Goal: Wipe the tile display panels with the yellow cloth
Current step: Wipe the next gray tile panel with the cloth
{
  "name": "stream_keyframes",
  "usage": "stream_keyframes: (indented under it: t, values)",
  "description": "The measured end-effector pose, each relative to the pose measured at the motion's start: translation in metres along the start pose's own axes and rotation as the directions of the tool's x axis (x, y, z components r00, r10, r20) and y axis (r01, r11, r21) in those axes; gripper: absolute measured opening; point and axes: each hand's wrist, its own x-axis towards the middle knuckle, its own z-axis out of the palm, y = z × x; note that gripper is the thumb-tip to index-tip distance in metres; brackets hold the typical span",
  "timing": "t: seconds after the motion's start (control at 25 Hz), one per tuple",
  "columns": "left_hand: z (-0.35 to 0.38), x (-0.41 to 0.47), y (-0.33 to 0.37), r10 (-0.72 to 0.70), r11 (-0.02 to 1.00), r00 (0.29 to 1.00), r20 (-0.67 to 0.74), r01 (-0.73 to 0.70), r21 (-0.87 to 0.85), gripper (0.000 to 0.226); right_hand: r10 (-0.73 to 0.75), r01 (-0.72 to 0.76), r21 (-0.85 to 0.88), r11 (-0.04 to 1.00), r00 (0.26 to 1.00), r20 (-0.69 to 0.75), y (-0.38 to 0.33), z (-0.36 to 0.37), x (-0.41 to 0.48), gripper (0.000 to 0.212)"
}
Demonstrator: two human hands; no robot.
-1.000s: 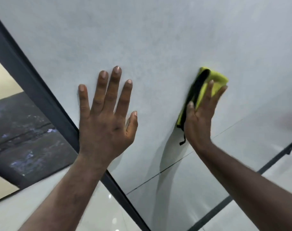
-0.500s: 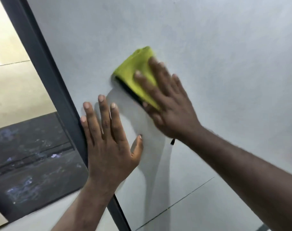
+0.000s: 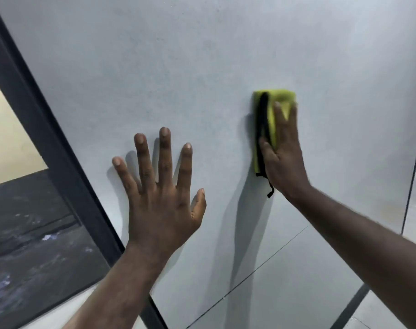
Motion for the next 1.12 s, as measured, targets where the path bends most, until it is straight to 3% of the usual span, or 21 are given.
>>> stream_keyframes:
  t: [0.04, 0.08, 0.2, 0.24, 0.32, 0.36, 0.4, 0.48, 0.56, 0.6, 0.64, 0.68, 0.72, 0.76, 0.84, 0.92, 1.0, 1.12]
  values:
    - [0.002, 0.002, 0.007, 0.018, 1.000, 1.000, 0.003, -0.018, -0.002, 0.096, 0.115, -0.115, 0.028, 0.993, 0.993, -0.005, 0.009, 0.000, -0.009, 0.075]
    - [0.005, 0.005, 0.015, 0.031, 0.999, 1.000, 0.001, -0.031, -0.013, 0.097, 0.056, -0.056, -0.001, 0.998, 0.997, 0.043, 0.019, 0.000, -0.019, 0.075]
    - [0.022, 0.024, 0.053, 0.102, 0.995, 0.995, -0.024, -0.102, -0.011, 0.094, -0.312, 0.333, -0.041, 0.942, 0.915, 0.254, 0.054, -0.023, -0.021, 0.072]
    - [0.027, 0.033, 0.067, 0.126, 0.992, 0.992, -0.025, -0.126, -0.008, 0.093, -0.270, 0.295, -0.074, 0.953, 0.932, 0.243, 0.069, -0.030, -0.013, 0.071]
    - [0.037, 0.051, 0.097, 0.145, 0.989, 0.989, -0.012, -0.145, -0.019, 0.092, 0.097, -0.097, 0.001, 0.995, 0.993, 0.075, 0.102, -0.028, -0.003, 0.074]
    - [0.042, 0.058, 0.111, 0.137, 0.990, 0.991, -0.005, -0.137, -0.024, 0.092, 0.292, -0.292, 0.067, 0.954, 0.956, 0.011, 0.114, -0.023, -0.010, 0.076]
    - [0.046, 0.062, 0.122, 0.134, 0.991, 0.991, -0.003, -0.134, -0.029, 0.091, 0.351, -0.350, 0.076, 0.934, 0.936, -0.006, 0.124, -0.018, -0.025, 0.078]
    - [0.057, 0.069, 0.147, 0.149, 0.989, 0.989, 0.009, -0.148, -0.022, 0.089, 0.119, -0.119, -0.012, 0.993, 0.987, 0.112, 0.149, -0.015, -0.066, 0.081]
    - [0.067, 0.077, 0.167, 0.170, 0.985, 0.985, 0.014, -0.170, -0.006, 0.087, -0.155, 0.165, -0.012, 0.986, 0.947, 0.282, 0.183, -0.027, -0.086, 0.081]
    - [0.071, 0.080, 0.177, 0.185, 0.983, 0.983, 0.020, -0.185, 0.000, 0.086, -0.145, 0.155, -0.019, 0.988, 0.951, 0.272, 0.202, -0.030, -0.081, 0.080]
    - [0.076, 0.083, 0.189, 0.201, 0.980, 0.979, 0.024, -0.201, 0.000, 0.084, -0.017, 0.026, -0.038, 0.999, 0.976, 0.219, 0.221, -0.029, -0.074, 0.080]
    - [0.081, 0.084, 0.201, 0.215, 0.977, 0.976, 0.030, -0.215, -0.008, 0.083, 0.219, -0.224, 0.017, 0.974, 0.966, 0.138, 0.237, -0.027, -0.065, 0.081]
    - [0.086, 0.083, 0.215, 0.231, 0.973, 0.972, 0.043, -0.231, -0.025, 0.082, 0.432, -0.437, 0.102, 0.893, 0.899, 0.067, 0.249, -0.026, -0.058, 0.082]
    - [0.093, 0.082, 0.233, 0.257, 0.966, 0.964, 0.062, -0.255, -0.049, 0.082, 0.535, -0.534, 0.143, 0.833, 0.844, 0.038, 0.259, -0.029, -0.057, 0.082]
    - [0.106, 0.076, 0.271, 0.346, 0.934, 0.933, 0.102, -0.333, -0.127, 0.082, 0.436, -0.445, 0.110, 0.889, 0.894, 0.100, 0.278, -0.039, -0.074, 0.086]
    - [0.121, 0.069, 0.304, 0.440, 0.885, 0.888, 0.131, -0.404, -0.233, 0.079, 0.278, -0.325, 0.131, 0.936, 0.917, 0.287, 0.294, -0.055, -0.095, 0.095]
    - [0.138, 0.071, 0.333, 0.527, 0.816, 0.841, 0.120, -0.462, -0.348, 0.071, 0.450, -0.507, 0.112, 0.855, 0.831, 0.328, 0.328, -0.064, -0.092, 0.097]
    - [0.168, 0.084, 0.383, 0.586, 0.703, 0.808, 0.064, -0.467, -0.536, 0.056, 0.777, -0.788, -0.037, 0.614, 0.596, 0.201, 0.390, -0.094, -0.062, 0.079]
